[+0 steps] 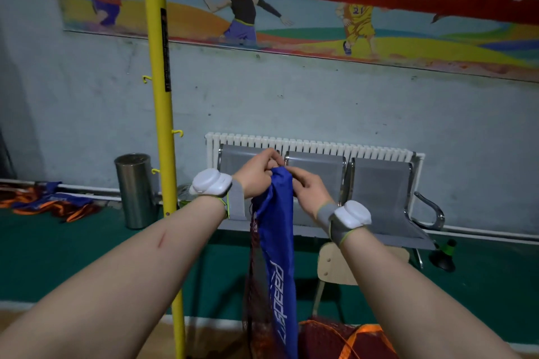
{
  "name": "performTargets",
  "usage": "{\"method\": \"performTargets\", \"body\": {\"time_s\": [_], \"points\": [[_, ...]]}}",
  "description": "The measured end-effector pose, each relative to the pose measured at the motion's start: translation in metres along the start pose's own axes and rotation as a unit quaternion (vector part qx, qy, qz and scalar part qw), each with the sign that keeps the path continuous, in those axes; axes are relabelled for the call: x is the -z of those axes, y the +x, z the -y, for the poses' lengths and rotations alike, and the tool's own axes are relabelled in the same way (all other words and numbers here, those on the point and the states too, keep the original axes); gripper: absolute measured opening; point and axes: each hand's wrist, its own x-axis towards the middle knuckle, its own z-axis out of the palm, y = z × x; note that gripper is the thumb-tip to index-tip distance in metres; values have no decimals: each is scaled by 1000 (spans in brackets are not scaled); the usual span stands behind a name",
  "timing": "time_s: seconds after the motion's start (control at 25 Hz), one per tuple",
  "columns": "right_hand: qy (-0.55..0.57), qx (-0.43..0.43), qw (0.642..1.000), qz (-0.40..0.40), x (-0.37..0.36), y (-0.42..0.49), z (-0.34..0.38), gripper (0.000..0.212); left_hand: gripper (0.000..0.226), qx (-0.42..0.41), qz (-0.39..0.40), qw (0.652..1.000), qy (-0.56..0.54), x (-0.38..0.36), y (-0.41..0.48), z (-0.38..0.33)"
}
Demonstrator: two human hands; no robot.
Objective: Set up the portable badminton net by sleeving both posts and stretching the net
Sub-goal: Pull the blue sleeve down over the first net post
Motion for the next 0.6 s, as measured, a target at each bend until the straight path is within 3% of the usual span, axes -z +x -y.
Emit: {"method": "performTargets", "body": {"time_s": [0.32,0.44,0.6], "points": [[87,21,993,74,-37,10,49,36,36,-31,-59,998,4,56,-16,-9],[101,17,993,60,-54,21,63,23,36,-34,-93,995,18,82,-19,-7],[115,10,993,11,-83,39,86,22,32,-19,-104,994,37,128,-22,4]]}}
